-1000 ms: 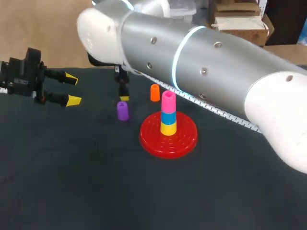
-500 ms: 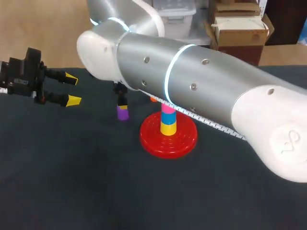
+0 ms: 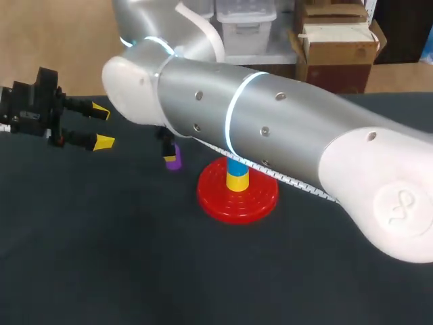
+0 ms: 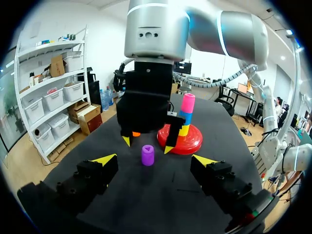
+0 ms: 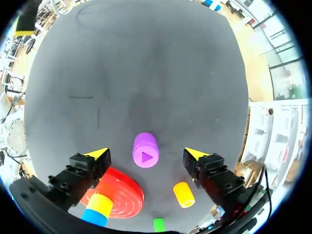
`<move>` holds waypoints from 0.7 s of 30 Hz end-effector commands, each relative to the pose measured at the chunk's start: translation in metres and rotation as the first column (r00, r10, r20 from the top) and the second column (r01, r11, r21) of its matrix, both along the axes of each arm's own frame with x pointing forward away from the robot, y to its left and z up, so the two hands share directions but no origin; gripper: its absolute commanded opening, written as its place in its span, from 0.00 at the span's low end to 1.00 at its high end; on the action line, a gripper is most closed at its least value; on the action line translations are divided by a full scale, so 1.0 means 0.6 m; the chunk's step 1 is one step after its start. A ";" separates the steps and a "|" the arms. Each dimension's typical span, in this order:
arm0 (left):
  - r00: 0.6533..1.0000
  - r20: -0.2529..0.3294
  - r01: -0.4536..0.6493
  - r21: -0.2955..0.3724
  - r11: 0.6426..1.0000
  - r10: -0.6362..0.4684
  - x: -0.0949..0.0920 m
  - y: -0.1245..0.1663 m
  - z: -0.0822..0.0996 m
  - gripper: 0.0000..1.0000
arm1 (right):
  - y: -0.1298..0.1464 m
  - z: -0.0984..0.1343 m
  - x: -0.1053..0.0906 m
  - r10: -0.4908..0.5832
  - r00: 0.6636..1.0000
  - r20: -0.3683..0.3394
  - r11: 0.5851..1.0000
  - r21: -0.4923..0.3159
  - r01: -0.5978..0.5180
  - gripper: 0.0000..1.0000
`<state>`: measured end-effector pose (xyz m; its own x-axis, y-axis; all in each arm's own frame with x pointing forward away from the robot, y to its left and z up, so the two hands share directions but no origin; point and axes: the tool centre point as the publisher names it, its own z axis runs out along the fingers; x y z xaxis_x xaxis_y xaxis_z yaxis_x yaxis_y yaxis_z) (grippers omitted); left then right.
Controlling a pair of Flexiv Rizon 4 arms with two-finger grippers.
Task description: Pick up and stack the cylinders on the red base in this order: pink,purple,orange,green
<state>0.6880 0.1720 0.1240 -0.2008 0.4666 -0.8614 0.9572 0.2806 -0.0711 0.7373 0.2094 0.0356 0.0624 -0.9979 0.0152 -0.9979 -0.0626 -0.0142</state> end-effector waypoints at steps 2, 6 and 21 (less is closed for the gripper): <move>1.000 0.006 -0.002 -0.003 1.000 0.002 -0.003 0.001 -0.002 1.00 | -0.002 -0.005 0.010 -0.015 1.000 0.003 1.000 0.001 0.015 0.70; 1.000 0.006 -0.002 -0.003 1.000 0.002 -0.003 0.001 -0.002 1.00 | -0.006 -0.008 0.007 -0.023 1.000 0.012 1.000 0.001 0.023 0.67; 1.000 0.006 -0.002 -0.003 1.000 0.002 -0.003 0.001 -0.002 1.00 | -0.006 -0.015 -0.004 -0.044 0.999 0.010 0.999 -0.007 0.044 0.16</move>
